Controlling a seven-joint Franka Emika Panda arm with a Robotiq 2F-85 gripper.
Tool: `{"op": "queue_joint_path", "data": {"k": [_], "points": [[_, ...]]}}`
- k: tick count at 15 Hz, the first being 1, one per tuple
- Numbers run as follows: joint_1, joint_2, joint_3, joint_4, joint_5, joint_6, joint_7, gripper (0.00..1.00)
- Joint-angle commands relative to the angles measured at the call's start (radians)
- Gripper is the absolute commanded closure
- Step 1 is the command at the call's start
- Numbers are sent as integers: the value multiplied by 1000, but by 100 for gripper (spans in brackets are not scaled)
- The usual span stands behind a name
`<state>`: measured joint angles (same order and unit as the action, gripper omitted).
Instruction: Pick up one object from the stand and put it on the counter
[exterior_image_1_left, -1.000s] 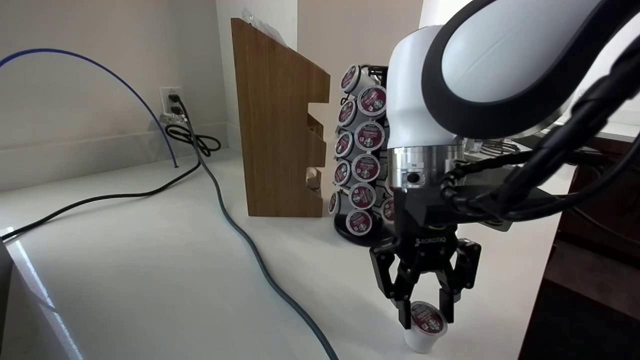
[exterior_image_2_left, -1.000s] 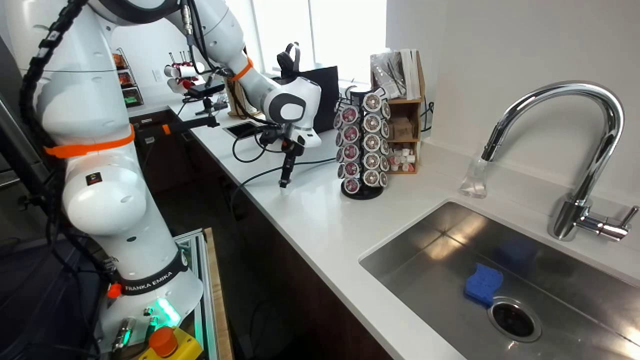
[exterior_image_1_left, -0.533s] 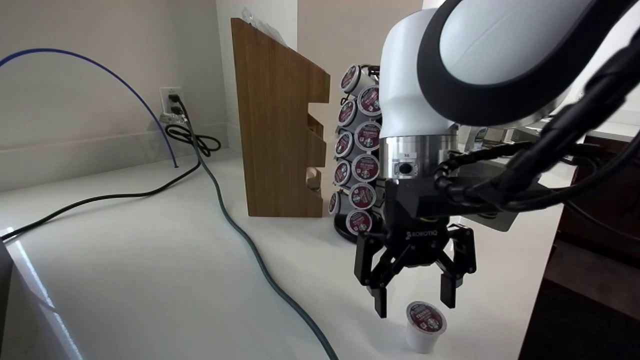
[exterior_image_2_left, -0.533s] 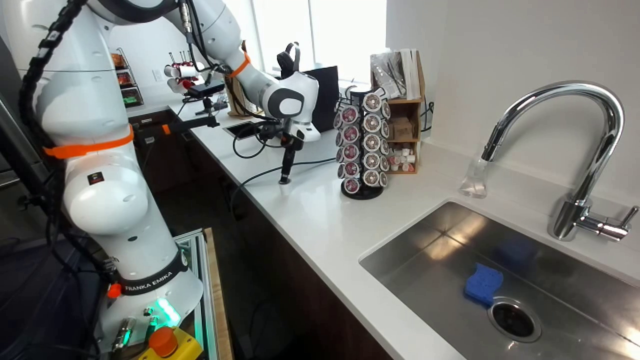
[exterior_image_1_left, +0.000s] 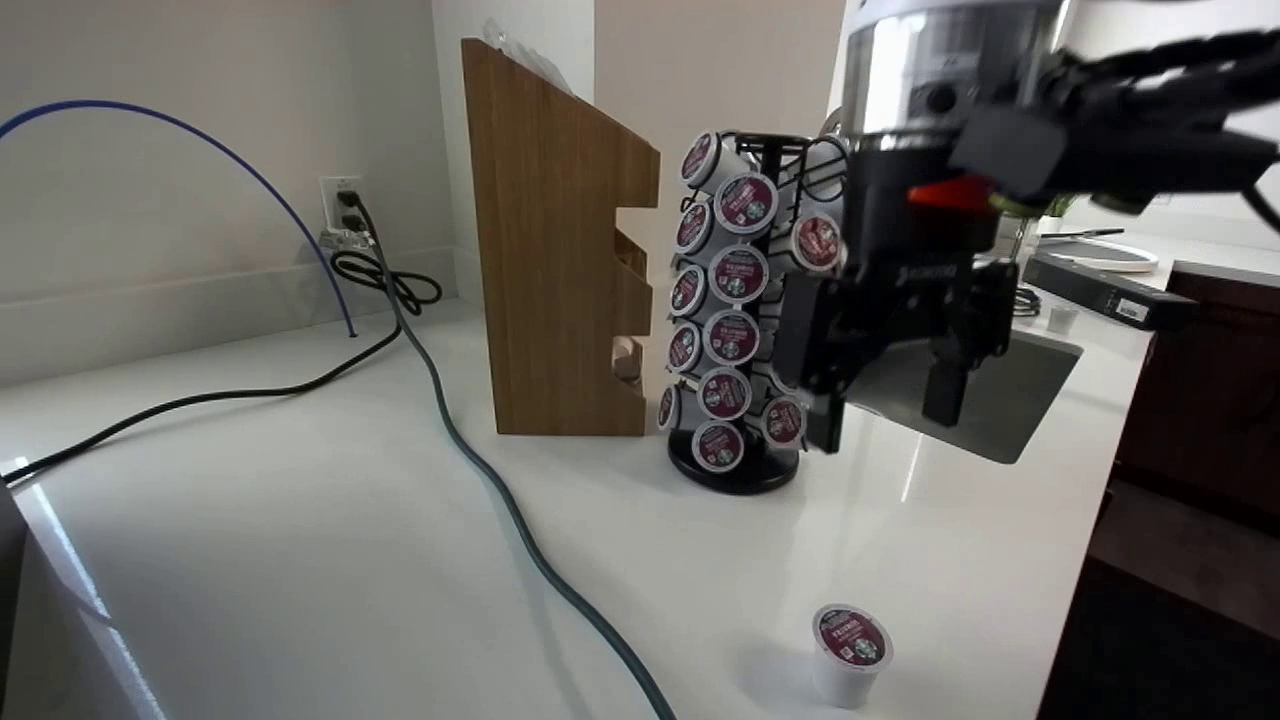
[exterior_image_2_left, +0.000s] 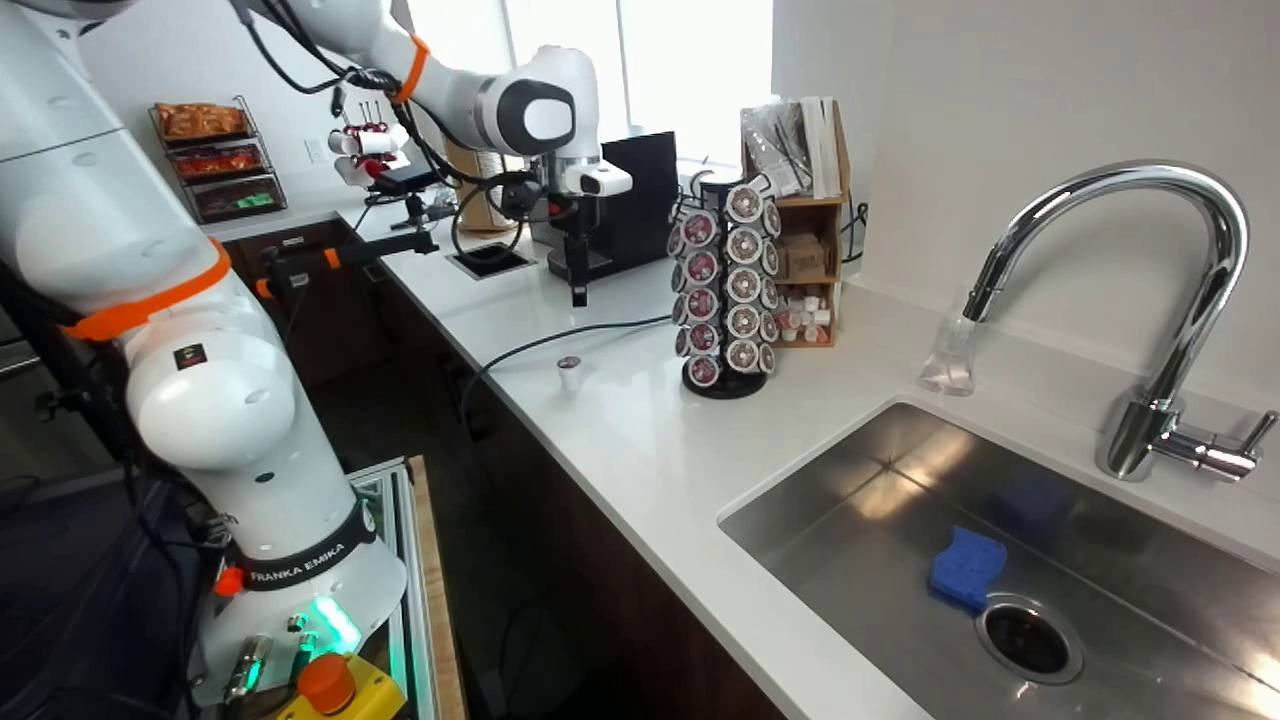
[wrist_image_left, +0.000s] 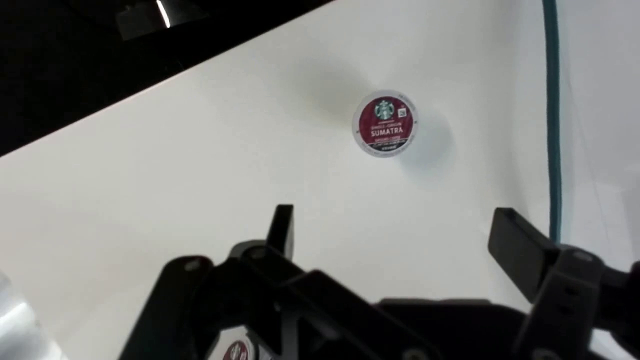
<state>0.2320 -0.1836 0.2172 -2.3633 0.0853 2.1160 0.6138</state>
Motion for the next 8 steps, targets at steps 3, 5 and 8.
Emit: {"op": "queue_joint_path", "data": {"k": [3, 5, 8], "points": [[-6, -363, -61, -64, 78, -173, -340, 0], [-22, -476, -99, -68, 85, -256, -402, 0], [-51, -463, -99, -18, 102, -300, -429, 0]]}}
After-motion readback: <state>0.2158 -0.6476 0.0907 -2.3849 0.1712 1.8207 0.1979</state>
